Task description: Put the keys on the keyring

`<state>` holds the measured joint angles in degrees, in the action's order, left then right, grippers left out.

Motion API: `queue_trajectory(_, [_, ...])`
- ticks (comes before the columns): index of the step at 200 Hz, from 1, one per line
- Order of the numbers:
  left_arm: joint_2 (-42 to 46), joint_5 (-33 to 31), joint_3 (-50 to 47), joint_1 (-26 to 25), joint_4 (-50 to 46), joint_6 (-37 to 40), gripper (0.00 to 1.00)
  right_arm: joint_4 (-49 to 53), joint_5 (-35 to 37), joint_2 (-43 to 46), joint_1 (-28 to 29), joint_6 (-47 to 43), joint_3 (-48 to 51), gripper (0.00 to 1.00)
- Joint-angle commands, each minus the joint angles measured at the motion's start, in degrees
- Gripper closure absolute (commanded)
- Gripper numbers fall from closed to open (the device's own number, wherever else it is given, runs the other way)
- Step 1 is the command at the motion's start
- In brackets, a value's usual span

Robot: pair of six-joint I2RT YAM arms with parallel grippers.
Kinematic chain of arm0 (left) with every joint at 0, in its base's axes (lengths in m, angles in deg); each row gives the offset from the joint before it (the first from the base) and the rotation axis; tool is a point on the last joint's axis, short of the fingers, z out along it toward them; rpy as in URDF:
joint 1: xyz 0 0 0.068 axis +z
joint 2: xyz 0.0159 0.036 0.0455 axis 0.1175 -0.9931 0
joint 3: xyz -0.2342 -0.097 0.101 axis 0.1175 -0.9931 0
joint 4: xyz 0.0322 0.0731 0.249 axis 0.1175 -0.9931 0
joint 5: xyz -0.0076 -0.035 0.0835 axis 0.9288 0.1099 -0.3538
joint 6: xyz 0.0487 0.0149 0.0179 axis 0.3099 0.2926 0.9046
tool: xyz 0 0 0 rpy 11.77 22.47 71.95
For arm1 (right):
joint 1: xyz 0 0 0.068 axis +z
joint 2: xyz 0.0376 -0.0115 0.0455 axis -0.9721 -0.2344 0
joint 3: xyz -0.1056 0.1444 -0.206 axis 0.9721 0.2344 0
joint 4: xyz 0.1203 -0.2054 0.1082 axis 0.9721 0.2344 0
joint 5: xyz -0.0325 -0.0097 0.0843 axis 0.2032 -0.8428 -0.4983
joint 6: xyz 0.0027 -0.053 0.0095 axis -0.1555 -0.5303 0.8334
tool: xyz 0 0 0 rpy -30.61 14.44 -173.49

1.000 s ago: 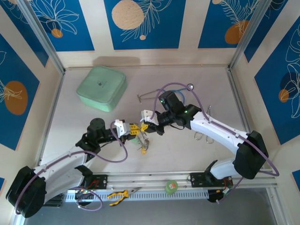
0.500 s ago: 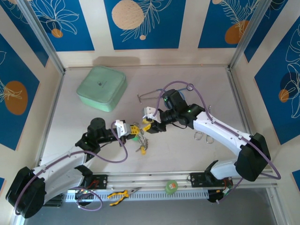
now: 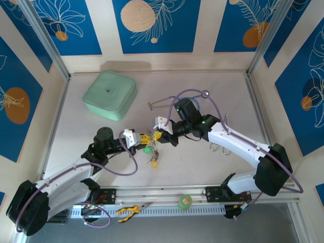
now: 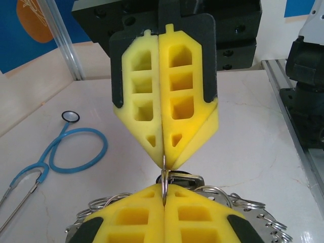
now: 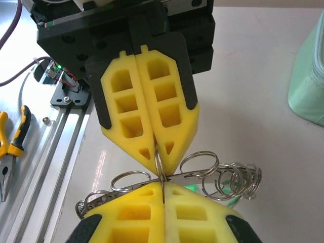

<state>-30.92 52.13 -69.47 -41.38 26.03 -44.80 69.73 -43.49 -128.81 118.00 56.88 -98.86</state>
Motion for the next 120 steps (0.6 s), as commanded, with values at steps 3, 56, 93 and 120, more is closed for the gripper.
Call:
queue_trajectory(3, [1.1,1.7,-0.3,-0.4,3.7,-0.3,1.00,1.1,-1.6,1.5,-0.9,0.7,0.2,1.00])
queue_trajectory(56, [1.1,3.6,-0.8,-0.4,9.5,-3.3,1.00,4.4,3.0,-1.0,-1.0,1.0,-0.6,1.00])
queue_trajectory(93, [0.0,4.4,-1.4,-0.4,16.0,-6.4,1.00,2.7,2.0,-0.6,0.4,1.2,-1.7,0.74])
queue_trajectory(120, [-1.5,3.9,-3.2,-0.4,19.5,-7.9,1.00,-3.1,1.6,2.2,-0.2,2.1,1.5,0.67])
